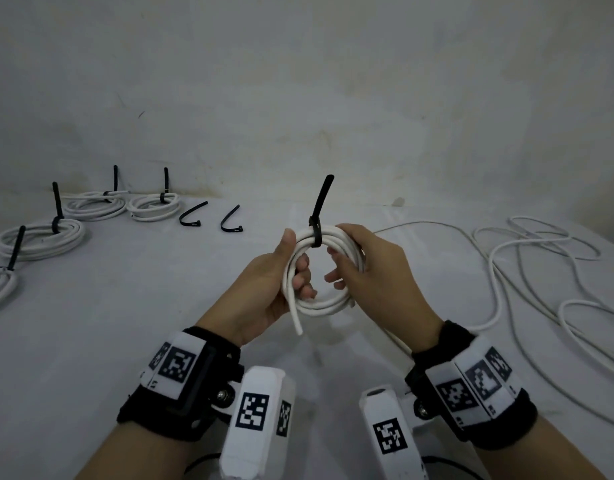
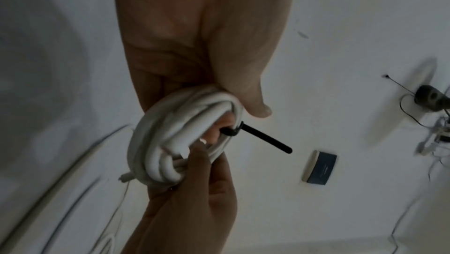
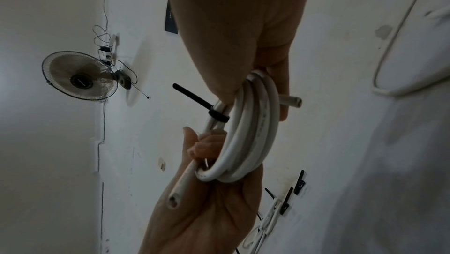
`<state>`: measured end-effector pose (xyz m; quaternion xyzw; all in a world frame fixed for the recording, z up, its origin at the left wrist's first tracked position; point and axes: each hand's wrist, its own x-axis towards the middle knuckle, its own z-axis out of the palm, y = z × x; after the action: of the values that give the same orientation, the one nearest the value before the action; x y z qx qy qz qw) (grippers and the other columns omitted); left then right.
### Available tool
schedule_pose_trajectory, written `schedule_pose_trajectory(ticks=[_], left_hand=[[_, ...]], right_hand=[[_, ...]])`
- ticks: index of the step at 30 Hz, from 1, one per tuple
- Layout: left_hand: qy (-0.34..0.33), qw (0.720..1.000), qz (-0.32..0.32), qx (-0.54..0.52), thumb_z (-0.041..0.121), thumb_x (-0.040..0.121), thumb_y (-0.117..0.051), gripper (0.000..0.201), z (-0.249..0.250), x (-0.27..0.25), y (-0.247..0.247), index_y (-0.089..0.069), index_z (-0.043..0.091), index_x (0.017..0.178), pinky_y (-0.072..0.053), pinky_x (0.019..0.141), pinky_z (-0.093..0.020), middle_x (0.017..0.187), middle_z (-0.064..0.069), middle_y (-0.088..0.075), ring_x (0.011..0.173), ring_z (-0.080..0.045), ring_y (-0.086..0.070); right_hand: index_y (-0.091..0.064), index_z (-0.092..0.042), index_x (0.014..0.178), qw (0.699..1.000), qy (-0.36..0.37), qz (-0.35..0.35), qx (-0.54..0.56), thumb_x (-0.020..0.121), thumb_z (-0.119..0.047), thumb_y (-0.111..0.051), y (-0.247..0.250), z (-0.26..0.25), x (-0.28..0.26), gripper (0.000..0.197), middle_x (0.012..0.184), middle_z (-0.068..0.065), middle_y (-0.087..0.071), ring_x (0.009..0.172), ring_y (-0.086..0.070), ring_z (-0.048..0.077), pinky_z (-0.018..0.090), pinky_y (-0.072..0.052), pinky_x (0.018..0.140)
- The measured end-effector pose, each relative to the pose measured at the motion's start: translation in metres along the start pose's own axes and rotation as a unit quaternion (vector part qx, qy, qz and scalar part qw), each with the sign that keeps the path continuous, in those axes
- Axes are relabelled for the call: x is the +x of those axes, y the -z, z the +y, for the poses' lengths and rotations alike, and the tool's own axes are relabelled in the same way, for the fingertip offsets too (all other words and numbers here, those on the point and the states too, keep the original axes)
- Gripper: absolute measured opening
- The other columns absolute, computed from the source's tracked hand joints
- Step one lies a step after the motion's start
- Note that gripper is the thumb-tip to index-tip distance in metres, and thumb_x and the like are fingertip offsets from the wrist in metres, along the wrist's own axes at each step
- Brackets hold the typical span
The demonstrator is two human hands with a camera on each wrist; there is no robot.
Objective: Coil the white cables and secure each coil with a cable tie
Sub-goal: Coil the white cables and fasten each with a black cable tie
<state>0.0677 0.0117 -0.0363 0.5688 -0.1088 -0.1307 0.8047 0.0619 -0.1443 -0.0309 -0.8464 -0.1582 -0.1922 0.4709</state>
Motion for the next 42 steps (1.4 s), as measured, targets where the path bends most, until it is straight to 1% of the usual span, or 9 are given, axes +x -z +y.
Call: schedule_pose_trajectory(ticks=[5, 10, 15, 17, 20, 24, 29, 34, 42], left_hand=[[-0.035, 0.997, 0.062, 0.02, 0.053, 0.068, -0.054, 0.041, -0.004, 0.001, -0.007, -0.044, 0.014, 0.062, -0.042, 0.065, -0.03, 0.046, 0.005, -0.04, 0.04, -0.009, -0.041], [-0.047, 0.996, 0.075, 0.02, 0.058, 0.068, -0.05, 0.045, -0.006, 0.003, -0.004, -0.044, 0.014, 0.063, -0.043, 0.061, -0.028, 0.046, 0.005, -0.038, 0.04, -0.009, -0.038], [-0.033, 0.998, -0.045, 0.015, 0.024, 0.079, -0.069, 0.023, -0.002, 0.004, 0.007, -0.062, 0.011, 0.097, -0.051, 0.073, -0.029, 0.068, 0.0, -0.057, 0.059, -0.011, -0.059], [-0.023, 0.993, -0.116, 0.008, 0.004, 0.072, -0.069, 0.047, -0.002, 0.002, 0.019, -0.058, 0.013, 0.116, -0.054, 0.078, -0.029, 0.085, -0.001, -0.067, 0.082, -0.016, -0.068], [-0.031, 0.982, -0.188, 0.004, 0.003, 0.066, -0.077, 0.067, -0.002, -0.001, 0.033, -0.051, 0.009, 0.127, -0.053, 0.085, -0.03, 0.095, -0.001, -0.068, 0.101, -0.021, -0.066], [-0.043, 0.989, -0.145, 0.005, 0.012, 0.053, -0.089, 0.071, -0.002, -0.002, 0.025, -0.055, 0.008, 0.114, -0.055, 0.073, -0.027, 0.08, 0.0, -0.067, 0.081, -0.016, -0.069], [-0.079, 0.993, -0.082, 0.02, -0.005, 0.065, -0.063, 0.037, -0.006, 0.0, 0.013, -0.056, 0.009, 0.099, -0.056, 0.062, -0.026, 0.072, -0.001, -0.068, 0.066, -0.014, -0.067], [-0.092, 0.994, -0.06, 0.026, -0.003, 0.065, -0.063, 0.034, -0.009, 0.001, 0.009, -0.054, 0.009, 0.095, -0.057, 0.061, -0.028, 0.071, -0.001, -0.066, 0.065, -0.016, -0.067], [-0.081, 0.994, -0.032, 0.065, -0.003, 0.076, -0.066, 0.033, -0.013, -0.002, 0.003, -0.05, 0.016, 0.098, -0.051, 0.051, -0.022, 0.078, 0.004, -0.071, 0.078, -0.016, -0.07]], right_hand=[[-0.059, -0.012, 0.109, 0.999, -0.035, -0.015, 0.037, 0.091, 0.002, -0.051, 0.001, -0.007, -0.001, 0.024, 0.087, 0.009, -0.066, 0.061, -0.068, 0.01, 0.017, -0.051, 0.051], [-0.06, -0.012, 0.111, 0.997, -0.053, -0.011, 0.057, 0.093, -0.004, -0.052, -0.002, -0.011, -0.005, 0.021, 0.088, 0.011, -0.066, 0.058, -0.069, 0.009, 0.032, -0.055, 0.045], [-0.062, -0.009, 0.103, 0.997, -0.039, 0.042, 0.048, 0.09, -0.001, -0.054, 0.003, -0.011, -0.003, 0.017, 0.081, 0.006, -0.065, 0.055, -0.06, -0.009, 0.006, -0.042, 0.046], [-0.063, -0.009, 0.1, 0.997, -0.039, 0.057, 0.037, 0.089, -0.001, -0.055, 0.007, -0.011, -0.001, 0.016, 0.078, 0.004, -0.064, 0.057, -0.058, -0.01, 0.004, -0.039, 0.05], [-0.063, -0.007, 0.102, 0.996, -0.049, 0.046, 0.057, 0.09, 0.0, -0.055, 0.008, -0.012, -0.001, 0.016, 0.081, 0.009, -0.066, 0.055, -0.059, -0.009, 0.004, -0.039, 0.05], [-0.062, -0.003, 0.102, 0.996, -0.039, 0.038, 0.068, 0.09, 0.002, -0.054, 0.005, -0.014, -0.003, 0.015, 0.077, 0.004, -0.063, 0.051, -0.058, -0.011, 0.003, -0.038, 0.047], [-0.063, -0.004, 0.099, 0.997, -0.036, 0.038, 0.053, 0.089, 0.002, -0.056, 0.004, -0.012, -0.002, 0.014, 0.075, 0.003, -0.061, 0.052, -0.058, -0.01, 0.003, -0.038, 0.047], [-0.064, -0.014, 0.097, 0.997, -0.04, 0.058, 0.006, 0.085, -0.006, -0.061, 0.001, -0.003, 0.002, 0.014, 0.082, 0.006, -0.066, 0.073, -0.057, 0.01, 0.007, -0.041, 0.058], [-0.065, -0.013, 0.105, 0.998, -0.032, 0.057, 0.002, 0.087, -0.007, -0.061, 0.004, 0.002, 0.004, 0.02, 0.086, 0.004, -0.068, 0.076, -0.058, 0.009, 0.008, -0.044, 0.06]])
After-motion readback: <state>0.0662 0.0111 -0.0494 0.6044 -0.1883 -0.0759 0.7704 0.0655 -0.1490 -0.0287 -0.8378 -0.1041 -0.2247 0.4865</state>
